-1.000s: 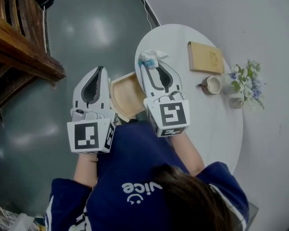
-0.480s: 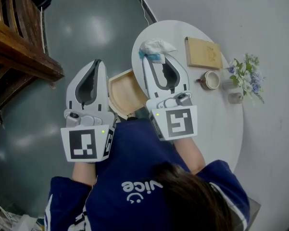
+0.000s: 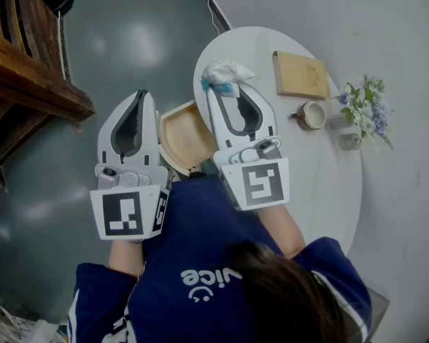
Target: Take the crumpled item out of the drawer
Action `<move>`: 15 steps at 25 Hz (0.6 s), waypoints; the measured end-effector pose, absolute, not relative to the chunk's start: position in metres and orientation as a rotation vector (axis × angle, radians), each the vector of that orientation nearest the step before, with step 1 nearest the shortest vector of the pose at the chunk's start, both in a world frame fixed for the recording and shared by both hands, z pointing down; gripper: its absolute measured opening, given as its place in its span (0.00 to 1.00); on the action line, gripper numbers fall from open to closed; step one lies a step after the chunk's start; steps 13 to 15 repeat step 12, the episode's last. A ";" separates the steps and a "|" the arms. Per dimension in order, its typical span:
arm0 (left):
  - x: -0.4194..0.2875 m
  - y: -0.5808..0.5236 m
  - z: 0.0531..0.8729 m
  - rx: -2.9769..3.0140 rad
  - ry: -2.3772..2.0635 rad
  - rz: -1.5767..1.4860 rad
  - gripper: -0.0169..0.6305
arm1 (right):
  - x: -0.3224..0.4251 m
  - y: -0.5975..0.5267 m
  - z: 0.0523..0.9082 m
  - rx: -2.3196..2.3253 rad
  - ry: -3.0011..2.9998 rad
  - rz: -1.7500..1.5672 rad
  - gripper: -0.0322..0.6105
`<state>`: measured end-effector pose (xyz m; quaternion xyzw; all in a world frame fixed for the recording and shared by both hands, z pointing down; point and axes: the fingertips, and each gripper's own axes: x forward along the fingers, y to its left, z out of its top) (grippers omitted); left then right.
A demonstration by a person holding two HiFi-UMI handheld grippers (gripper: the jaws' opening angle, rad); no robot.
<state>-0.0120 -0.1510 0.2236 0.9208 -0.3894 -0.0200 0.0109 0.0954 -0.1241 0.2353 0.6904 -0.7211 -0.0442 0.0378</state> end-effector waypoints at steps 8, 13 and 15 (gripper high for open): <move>-0.011 -0.150 0.225 2.883 -1.199 -0.051 0.03 | 0.096 -0.123 0.239 2.127 -2.206 -0.117 0.24; -0.011 -0.150 0.227 2.880 -1.198 -0.047 0.03 | 0.096 -0.123 0.244 2.122 -2.228 -0.063 0.24; -0.011 -0.150 0.227 2.880 -1.198 -0.047 0.03 | 0.096 -0.123 0.244 2.122 -2.228 -0.063 0.24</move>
